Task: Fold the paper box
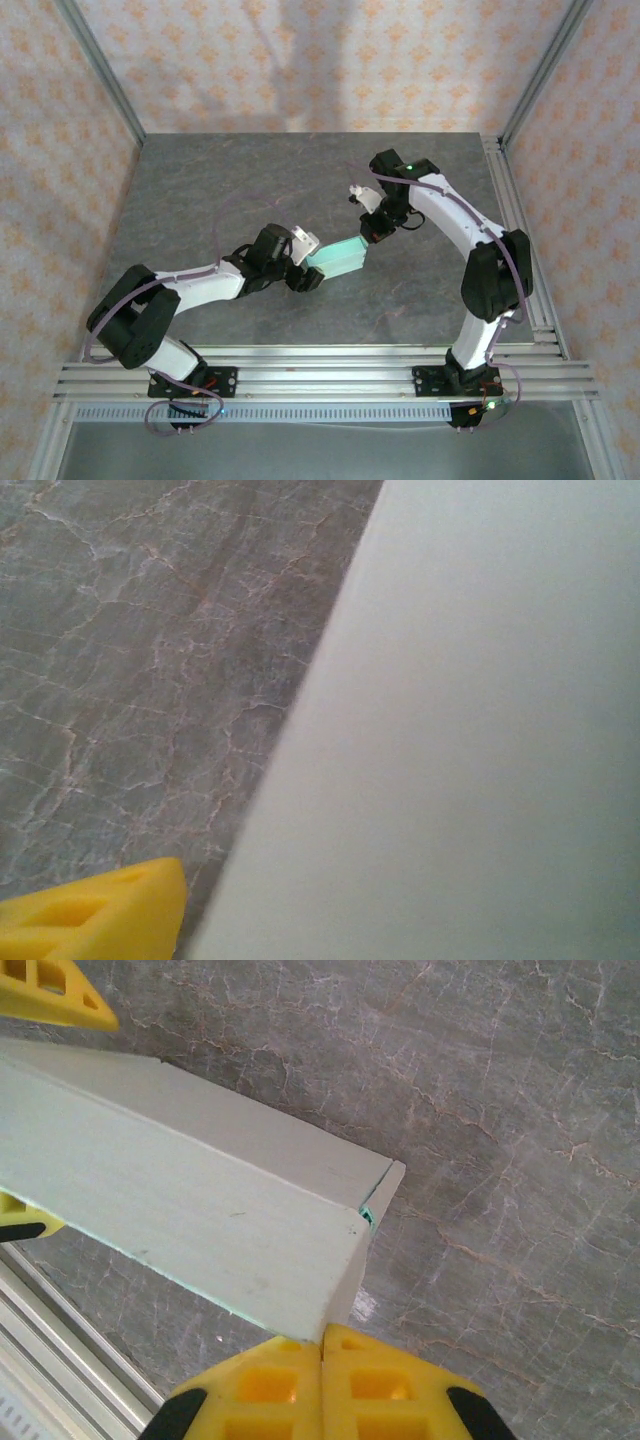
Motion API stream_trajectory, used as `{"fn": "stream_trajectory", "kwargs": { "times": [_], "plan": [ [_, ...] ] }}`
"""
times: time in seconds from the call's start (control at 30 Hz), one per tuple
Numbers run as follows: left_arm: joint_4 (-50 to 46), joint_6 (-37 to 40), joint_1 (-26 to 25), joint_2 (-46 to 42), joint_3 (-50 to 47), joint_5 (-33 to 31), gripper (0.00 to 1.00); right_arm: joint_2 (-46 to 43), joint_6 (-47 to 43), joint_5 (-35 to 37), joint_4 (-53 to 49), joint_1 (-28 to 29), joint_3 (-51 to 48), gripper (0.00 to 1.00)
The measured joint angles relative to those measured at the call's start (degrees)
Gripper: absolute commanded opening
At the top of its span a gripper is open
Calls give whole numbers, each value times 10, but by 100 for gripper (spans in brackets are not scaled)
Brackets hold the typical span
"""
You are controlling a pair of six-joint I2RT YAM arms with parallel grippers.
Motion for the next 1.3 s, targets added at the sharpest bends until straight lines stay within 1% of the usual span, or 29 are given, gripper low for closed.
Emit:
{"fn": "stream_trajectory", "kwargs": {
  "times": [0.23,0.4,0.57,0.8,1.0,1.17,1.2,1.23,1.3],
  "plan": [
    [0,4,0,0,0,3,67,3,50,3,-16,0,15,0],
    [-9,6,0,5,1,3,66,3,88,5,-28,0,17,0],
    [-30,18,0,13,13,-1,66,7,125,5,-55,0,44,0],
    [-44,23,0,13,19,-6,66,9,147,0,-64,-2,53,0],
    [-43,19,0,13,20,-3,75,10,145,-4,-51,-7,33,0],
    [-31,11,0,14,20,2,77,4,132,-12,-26,-12,7,0],
    [-28,9,0,15,20,2,79,2,130,-12,-23,-14,5,1],
    [-23,7,0,15,20,2,80,2,129,-13,-20,-16,3,4],
    [-11,4,0,15,16,5,81,2,126,-15,-15,-19,2,13]
  ]
}}
